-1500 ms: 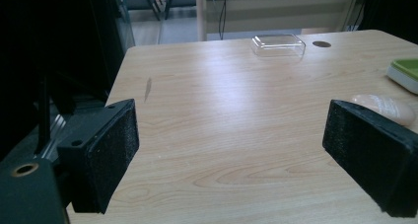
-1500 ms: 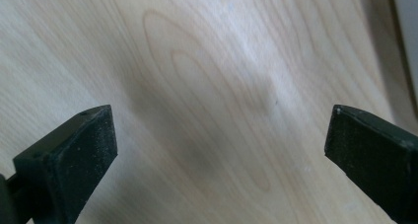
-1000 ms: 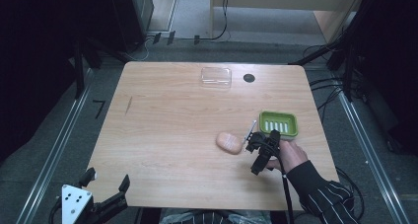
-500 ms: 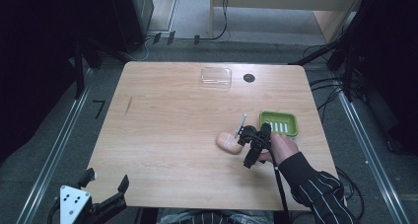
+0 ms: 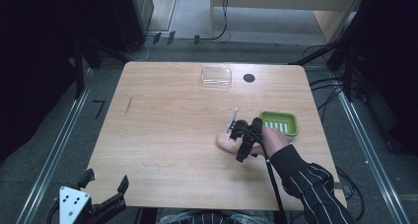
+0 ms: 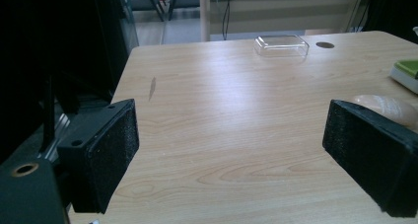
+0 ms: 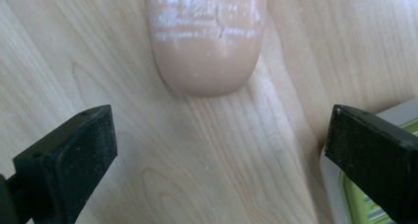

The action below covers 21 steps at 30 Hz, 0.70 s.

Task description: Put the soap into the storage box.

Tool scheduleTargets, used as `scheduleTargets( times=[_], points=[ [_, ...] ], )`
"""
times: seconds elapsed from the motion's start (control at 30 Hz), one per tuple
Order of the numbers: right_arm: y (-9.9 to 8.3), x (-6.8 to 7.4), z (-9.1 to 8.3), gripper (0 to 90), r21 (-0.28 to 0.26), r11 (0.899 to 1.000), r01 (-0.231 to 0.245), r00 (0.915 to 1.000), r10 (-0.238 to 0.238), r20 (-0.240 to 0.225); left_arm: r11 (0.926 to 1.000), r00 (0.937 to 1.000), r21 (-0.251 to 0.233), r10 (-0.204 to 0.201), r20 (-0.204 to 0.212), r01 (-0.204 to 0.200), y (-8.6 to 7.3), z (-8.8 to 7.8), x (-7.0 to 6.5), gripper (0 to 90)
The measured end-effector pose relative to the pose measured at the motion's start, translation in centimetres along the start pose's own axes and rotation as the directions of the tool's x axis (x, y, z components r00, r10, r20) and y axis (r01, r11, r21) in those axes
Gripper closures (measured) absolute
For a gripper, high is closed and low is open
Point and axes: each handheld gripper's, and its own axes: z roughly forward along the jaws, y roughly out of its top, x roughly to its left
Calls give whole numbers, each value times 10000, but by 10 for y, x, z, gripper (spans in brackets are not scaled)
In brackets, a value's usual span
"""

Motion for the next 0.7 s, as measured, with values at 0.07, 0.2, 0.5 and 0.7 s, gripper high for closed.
scheduleTargets(
  times=[0.07,0.2,0.5,0.7],
  points=[
    [4,0,-1,0,-33,10000,61,10000,-61,4,10000,10000,7,15,1,-15,0,0,0,72],
    [11,-1,-1,0,-109,9998,176,9998,-177,-68,10000,10000,65,57,-26,-57,0,1,1,72],
    [27,-6,3,0,-75,9996,277,9992,-279,-278,10000,10000,80,49,-30,-49,0,1,1,72],
    [34,-11,9,0,-15,9997,258,9985,-259,-476,10000,10000,61,-22,-32,22,0,-1,1,72]
  ],
)
